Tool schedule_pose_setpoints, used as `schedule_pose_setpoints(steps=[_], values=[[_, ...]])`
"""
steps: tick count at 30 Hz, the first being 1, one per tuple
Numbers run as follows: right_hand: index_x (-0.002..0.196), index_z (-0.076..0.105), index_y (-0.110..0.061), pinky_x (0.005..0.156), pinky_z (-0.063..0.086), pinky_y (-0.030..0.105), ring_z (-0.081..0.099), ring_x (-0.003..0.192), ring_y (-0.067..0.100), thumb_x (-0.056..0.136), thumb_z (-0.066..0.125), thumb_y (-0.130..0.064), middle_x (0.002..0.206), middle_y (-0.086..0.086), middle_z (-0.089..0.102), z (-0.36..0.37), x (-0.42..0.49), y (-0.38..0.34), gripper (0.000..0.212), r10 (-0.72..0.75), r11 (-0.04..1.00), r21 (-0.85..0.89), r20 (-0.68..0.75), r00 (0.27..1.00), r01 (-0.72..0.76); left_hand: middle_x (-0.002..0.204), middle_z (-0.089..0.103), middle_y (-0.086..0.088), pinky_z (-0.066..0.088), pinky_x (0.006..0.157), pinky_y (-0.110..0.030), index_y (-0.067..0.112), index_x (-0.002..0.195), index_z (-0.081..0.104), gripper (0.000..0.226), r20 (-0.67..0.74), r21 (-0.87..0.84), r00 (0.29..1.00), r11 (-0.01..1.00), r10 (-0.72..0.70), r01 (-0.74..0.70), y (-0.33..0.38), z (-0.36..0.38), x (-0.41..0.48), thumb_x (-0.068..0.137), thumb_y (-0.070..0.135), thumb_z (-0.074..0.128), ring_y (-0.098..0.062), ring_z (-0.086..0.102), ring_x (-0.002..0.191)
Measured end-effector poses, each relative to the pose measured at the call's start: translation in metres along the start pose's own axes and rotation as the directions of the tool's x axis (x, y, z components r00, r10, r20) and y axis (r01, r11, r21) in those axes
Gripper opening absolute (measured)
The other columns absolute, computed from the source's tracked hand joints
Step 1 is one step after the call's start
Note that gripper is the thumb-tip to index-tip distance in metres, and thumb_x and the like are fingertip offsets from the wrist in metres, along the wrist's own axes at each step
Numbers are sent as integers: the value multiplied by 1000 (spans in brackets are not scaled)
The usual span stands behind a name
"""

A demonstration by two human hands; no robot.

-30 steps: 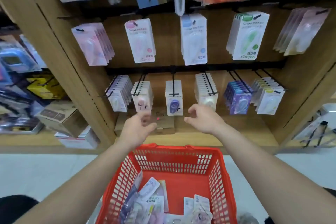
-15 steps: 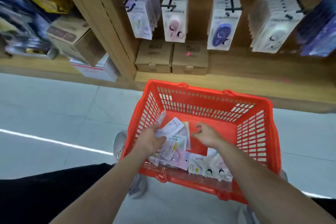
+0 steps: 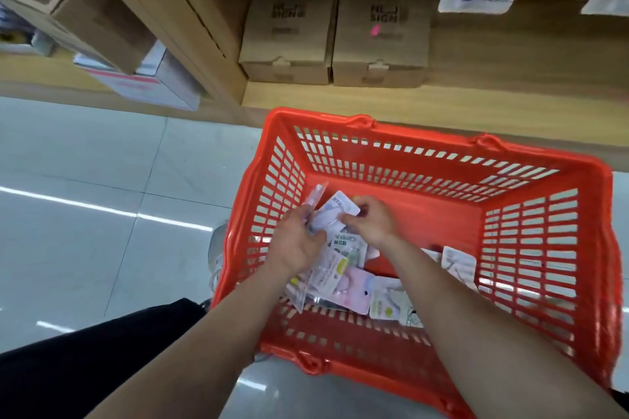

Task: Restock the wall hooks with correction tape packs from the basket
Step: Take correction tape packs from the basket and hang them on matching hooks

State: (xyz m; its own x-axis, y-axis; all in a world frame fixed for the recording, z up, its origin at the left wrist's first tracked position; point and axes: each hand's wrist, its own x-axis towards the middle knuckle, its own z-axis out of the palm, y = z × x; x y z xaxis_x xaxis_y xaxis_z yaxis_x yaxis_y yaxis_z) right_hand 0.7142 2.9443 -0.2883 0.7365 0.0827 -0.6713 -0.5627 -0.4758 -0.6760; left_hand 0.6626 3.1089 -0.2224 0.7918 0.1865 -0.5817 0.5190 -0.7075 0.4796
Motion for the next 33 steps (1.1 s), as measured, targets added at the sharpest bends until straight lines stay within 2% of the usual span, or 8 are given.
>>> schedule_pose_setpoints(steps=[2,6,12,15,20,24,27,33], values=[[109,64,-10,58,54,19,64,69,7,86,82,-14,93,4,69,-1,2,3,30,17,997,70,14,1000,-18,117,66,-7,45,87,-28,10,125,65,41,10,45,999,998,52,-52,0,3,4,87,27,68,-28,64,111],[105,61,-13,71,53,34,67,80,23,88,75,-11,96,8,70,-8,2,10,22,80,970,237,-80,994,-59,130,56,-2,41,105,-25,17,135,65,40,82,111,988,984,128,-136,4,11,7,95,22,67,-18,59,113],[109,56,-17,87,58,52,72,99,32,92,64,-5,107,8,71,-24,-4,19,22,151,864,500,-149,977,-57,92,68,13,53,82,-20,28,95,67,10,-23,-160,1000,987,18,-22,13,25,25,94,19,73,-12,67,93],[104,56,-23,90,59,56,72,99,31,93,62,-6,107,8,71,-32,-5,23,22,163,855,515,-153,975,-62,86,61,17,44,65,-14,25,102,60,14,-26,-193,999,981,-36,31,21,32,36,96,30,71,-4,60,81],[96,59,-25,84,58,51,68,80,19,97,58,-7,90,2,69,-43,-4,22,18,184,817,570,-120,976,-84,95,65,5,58,95,-43,21,135,57,56,88,-218,995,974,-49,68,25,44,63,85,22,83,-19,66,94],[96,67,-16,72,60,43,72,77,20,96,69,-15,84,2,74,-46,-7,27,3,114,820,569,-47,992,-67,113,70,4,57,92,-39,36,109,68,45,116,-41,993,999,-5,10,22,57,72,70,54,82,-20,66,102],[110,63,-12,61,62,36,75,82,20,93,73,-11,99,6,75,-48,-9,36,20,146,782,618,-45,988,-87,118,61,4,51,90,-30,23,117,60,51,159,-203,987,977,-29,61,26,54,67,77,32,89,-17,60,106],[118,59,-13,58,60,32,74,81,17,93,68,4,104,8,72,-65,-25,36,32,162,776,624,-61,985,-89,117,58,-2,53,94,-40,19,113,49,54,111,-380,994,923,-21,62,23,44,56,77,4,87,-23,59,110]])
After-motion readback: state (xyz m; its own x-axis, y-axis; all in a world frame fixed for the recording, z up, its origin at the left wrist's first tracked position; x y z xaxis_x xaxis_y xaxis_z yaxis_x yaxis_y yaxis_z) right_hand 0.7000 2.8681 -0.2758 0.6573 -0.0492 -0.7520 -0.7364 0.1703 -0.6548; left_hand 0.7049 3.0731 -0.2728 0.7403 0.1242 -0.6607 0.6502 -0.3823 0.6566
